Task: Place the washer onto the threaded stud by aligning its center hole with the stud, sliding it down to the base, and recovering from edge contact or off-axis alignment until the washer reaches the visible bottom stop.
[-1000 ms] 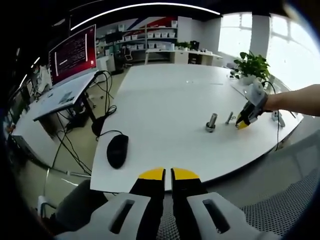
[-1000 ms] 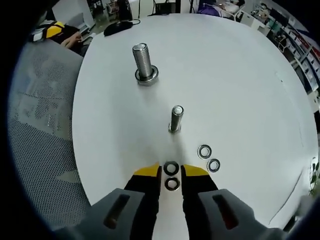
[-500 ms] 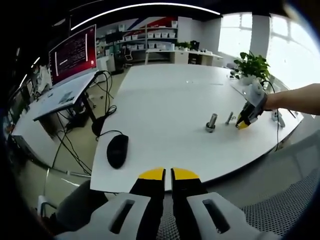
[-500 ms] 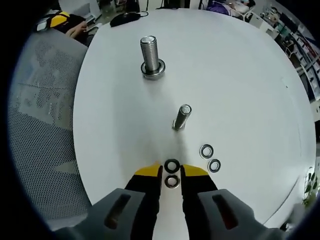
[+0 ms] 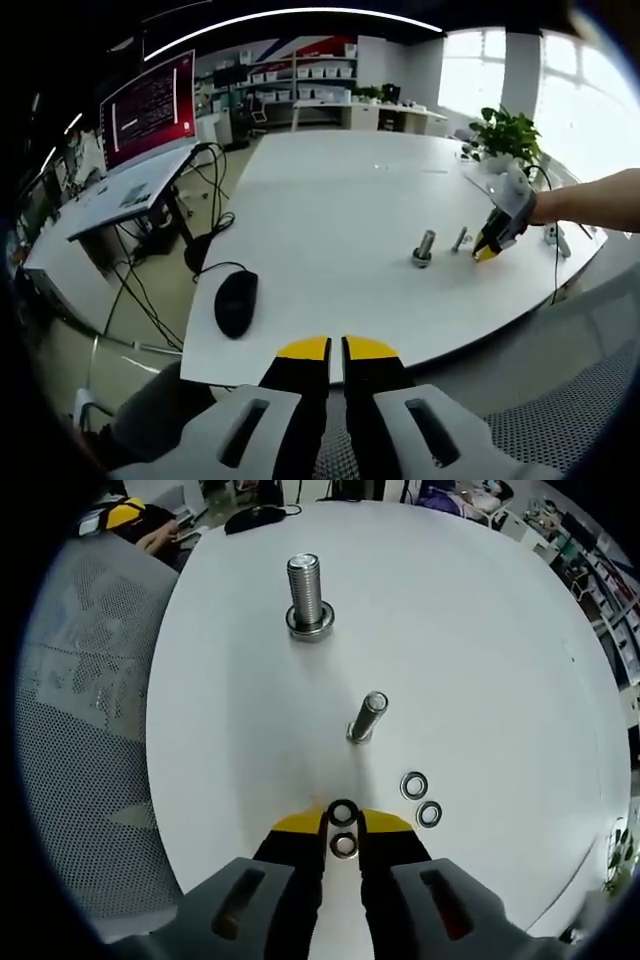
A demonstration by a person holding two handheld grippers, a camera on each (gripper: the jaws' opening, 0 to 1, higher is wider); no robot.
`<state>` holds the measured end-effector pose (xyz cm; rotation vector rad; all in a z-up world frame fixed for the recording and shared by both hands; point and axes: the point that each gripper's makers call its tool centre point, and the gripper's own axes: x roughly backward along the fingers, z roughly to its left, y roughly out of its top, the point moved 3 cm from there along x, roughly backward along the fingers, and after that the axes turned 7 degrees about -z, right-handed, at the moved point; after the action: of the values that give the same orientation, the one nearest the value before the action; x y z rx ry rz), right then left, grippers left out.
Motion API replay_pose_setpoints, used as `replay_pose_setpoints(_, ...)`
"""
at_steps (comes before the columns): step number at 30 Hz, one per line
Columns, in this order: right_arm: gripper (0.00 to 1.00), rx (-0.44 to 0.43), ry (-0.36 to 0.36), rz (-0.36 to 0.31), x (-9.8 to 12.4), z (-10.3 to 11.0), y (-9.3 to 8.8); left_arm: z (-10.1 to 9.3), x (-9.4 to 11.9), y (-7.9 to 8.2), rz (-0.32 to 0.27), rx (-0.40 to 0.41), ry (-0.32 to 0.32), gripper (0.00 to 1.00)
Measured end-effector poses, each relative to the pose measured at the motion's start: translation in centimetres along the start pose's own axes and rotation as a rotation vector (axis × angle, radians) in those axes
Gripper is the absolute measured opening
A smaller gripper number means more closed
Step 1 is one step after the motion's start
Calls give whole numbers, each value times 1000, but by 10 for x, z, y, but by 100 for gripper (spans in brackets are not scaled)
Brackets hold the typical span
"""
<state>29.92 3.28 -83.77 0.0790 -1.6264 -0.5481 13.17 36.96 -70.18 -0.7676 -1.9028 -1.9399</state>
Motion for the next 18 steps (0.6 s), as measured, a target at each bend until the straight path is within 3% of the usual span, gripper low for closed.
replay_pose_setpoints(6, 14, -3, -9, 11, 1, 1, 1, 0, 0, 0, -3, 0, -2, 2)
replay_pose_setpoints(12, 14, -12, 38, 19, 8, 8, 6, -1, 0, 2, -16, -1, -10, 2)
replay_pose_setpoints(18, 14, 4, 41, 12, 16, 6, 12, -2, 0, 2, -15, -5, -17, 2)
